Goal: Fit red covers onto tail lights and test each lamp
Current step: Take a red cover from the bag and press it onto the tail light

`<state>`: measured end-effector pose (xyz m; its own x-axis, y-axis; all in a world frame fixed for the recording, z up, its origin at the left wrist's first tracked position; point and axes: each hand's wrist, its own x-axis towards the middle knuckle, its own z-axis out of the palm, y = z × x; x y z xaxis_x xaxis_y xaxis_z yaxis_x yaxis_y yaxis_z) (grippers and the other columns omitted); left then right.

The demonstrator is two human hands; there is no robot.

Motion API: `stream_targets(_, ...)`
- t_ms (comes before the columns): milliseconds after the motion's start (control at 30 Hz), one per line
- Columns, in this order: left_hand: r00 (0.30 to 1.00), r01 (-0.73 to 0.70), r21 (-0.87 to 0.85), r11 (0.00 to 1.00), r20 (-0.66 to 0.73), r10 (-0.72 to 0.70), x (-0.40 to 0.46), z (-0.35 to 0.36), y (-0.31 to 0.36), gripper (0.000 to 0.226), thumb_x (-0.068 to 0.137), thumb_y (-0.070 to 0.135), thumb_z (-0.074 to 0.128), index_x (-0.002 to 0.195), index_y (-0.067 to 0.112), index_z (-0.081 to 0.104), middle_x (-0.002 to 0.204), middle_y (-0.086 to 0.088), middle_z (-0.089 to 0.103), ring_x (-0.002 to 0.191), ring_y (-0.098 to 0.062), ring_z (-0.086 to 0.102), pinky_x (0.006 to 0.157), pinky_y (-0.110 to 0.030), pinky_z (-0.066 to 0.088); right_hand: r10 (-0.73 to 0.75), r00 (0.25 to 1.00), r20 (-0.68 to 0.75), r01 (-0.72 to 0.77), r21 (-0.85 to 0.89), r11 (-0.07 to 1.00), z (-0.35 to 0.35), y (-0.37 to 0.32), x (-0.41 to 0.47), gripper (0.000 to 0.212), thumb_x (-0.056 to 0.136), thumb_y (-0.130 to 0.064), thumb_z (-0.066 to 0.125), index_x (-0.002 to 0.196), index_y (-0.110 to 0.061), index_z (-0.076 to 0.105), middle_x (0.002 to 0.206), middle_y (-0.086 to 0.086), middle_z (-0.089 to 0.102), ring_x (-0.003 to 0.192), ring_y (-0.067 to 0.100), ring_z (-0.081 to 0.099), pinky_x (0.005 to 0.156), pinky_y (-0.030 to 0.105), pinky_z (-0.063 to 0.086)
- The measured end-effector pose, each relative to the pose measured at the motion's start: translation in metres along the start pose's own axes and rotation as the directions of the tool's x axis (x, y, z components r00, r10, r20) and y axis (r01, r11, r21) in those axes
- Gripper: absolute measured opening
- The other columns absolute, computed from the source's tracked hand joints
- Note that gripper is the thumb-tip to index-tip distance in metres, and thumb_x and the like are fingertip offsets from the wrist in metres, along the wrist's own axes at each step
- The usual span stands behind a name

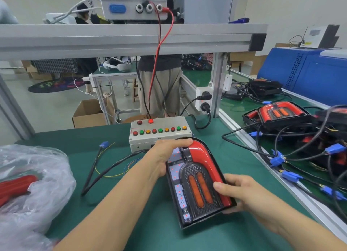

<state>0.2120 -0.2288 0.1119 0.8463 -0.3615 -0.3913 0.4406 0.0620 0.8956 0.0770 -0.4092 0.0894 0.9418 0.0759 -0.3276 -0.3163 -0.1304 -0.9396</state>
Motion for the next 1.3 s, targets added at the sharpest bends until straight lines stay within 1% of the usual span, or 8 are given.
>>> stream_targets(100, 0.999, 0.032, -0.01, 0.999, -0.021, -0.032, 0.002, -0.002, 0.001, 0.026, 0.069, 0.014, 0.08, 0.094, 0.008, 0.072, 0.081, -0.016, 0.073, 0.062, -0.028, 0.069, 0.062, -0.035, 0.059, 0.003, 1.0, 0.011, -0.004, 0.033, 0.999, 0.0, -0.003, 0.002, 0.031, 0.086, -0.027, 0.065, 0.111, -0.01, 0.069, 0.102, 0.011, 0.075, 0.096, 0.029, 0.072, 0.089, 0.039, 0.057)
stream_targets(367, 0.999, 0.026, -0.007, 1.0, -0.02, -0.027, 0.005, -0.003, -0.003, 0.032, 0.069, 0.014, 0.08, 0.099, 0.006, 0.072, 0.083, -0.017, 0.073, 0.064, -0.028, 0.069, 0.065, -0.036, 0.058, -0.046, 0.998, -0.046, 0.049, 0.059, 0.997, 0.004, -0.001, 0.003, 0.02, 0.086, -0.015, 0.067, 0.101, -0.004, 0.074, 0.095, 0.014, 0.076, 0.087, 0.027, 0.074, 0.071, 0.023, 0.057)
stream_targets(467, 0.999, 0.029, -0.003, 1.0, -0.017, -0.029, 0.006, -0.003, 0.0, 0.033, 0.066, 0.014, 0.08, 0.097, 0.007, 0.071, 0.086, -0.017, 0.073, 0.065, -0.03, 0.069, 0.067, -0.037, 0.057, -0.063, 0.992, -0.106, 0.069, 0.052, 0.996, 0.008, -0.001, 0.004, 0.015, 0.084, -0.013, 0.07, 0.094, -0.005, 0.076, 0.092, 0.014, 0.076, 0.088, 0.031, 0.073, 0.08, 0.03, 0.058)
stream_targets(600, 0.999, 0.031, -0.005, 0.999, -0.007, -0.031, 0.005, -0.002, 0.002, 0.056, 0.048, 0.016, 0.082, 0.102, 0.004, 0.069, 0.084, -0.016, 0.072, 0.064, -0.029, 0.069, 0.068, -0.038, 0.057, -0.058, 0.986, -0.155, 0.068, 0.061, 0.996, 0.013, 0.0, 0.003, 0.012, 0.082, -0.011, 0.071, 0.09, -0.005, 0.077, 0.09, 0.017, 0.075, 0.09, 0.037, 0.071, 0.092, 0.043, 0.055)
stream_targets(733, 1.0, 0.008, 0.003, 1.0, -0.004, -0.008, 0.005, -0.005, 0.002, 0.032, 0.065, 0.014, 0.079, 0.094, 0.006, 0.07, 0.081, -0.015, 0.073, 0.062, -0.027, 0.069, 0.061, -0.033, 0.057, -0.082, 0.991, -0.102, 0.087, 0.039, 0.995, 0.012, 0.0, 0.003, 0.017, 0.088, -0.016, 0.067, 0.101, -0.009, 0.074, 0.096, 0.01, 0.076, 0.092, 0.028, 0.073, 0.093, 0.043, 0.054)
stream_targets(900, 0.997, -0.011, -0.022, 1.0, 0.072, 0.013, 0.002, -0.008, 0.006, 0.013, 0.077, 0.017, 0.073, 0.085, 0.007, 0.07, 0.08, -0.013, 0.073, 0.063, -0.025, 0.068, 0.059, -0.031, 0.057, -0.086, 0.996, -0.035, 0.088, 0.069, 0.994, 0.014, -0.004, 0.004, 0.039, 0.08, -0.037, 0.065, 0.111, -0.013, 0.069, 0.102, 0.004, 0.076, 0.095, 0.019, 0.072, 0.078, 0.022, 0.054)
stream_targets(1033, 0.983, -0.148, 0.028, 0.989, 0.117, 0.144, 0.0, 0.004, 0.008, 0.007, 0.075, 0.008, 0.072, 0.08, 0.004, 0.073, 0.081, -0.018, 0.071, 0.064, -0.027, 0.068, 0.06, -0.032, 0.057, -0.168, 0.968, -0.188, 0.175, 0.02, 0.984, 0.016, -0.031, 0.017, 0.038, 0.076, -0.044, 0.068, 0.103, -0.018, 0.07, 0.093, -0.005, 0.077, 0.082, 0.006, 0.072, 0.061, 0.007, 0.049)
stream_targets(1300, 0.958, -0.269, 0.073, 0.96, 0.119, 0.259, -0.002, 0.013, 0.012, 0.006, 0.076, 0.0, 0.069, 0.071, 0.003, 0.071, 0.071, -0.017, 0.068, 0.058, -0.025, 0.066, 0.055, -0.028, 0.053, -0.178, 0.95, -0.257, 0.2, 0.063, 0.978, 0.022, -0.065, 0.047, 0.01, 0.085, -0.016, 0.071, 0.091, -0.008, 0.07, 0.07, 0.004, 0.073, 0.054, 0.013, 0.067, 0.047, 0.02, 0.05)
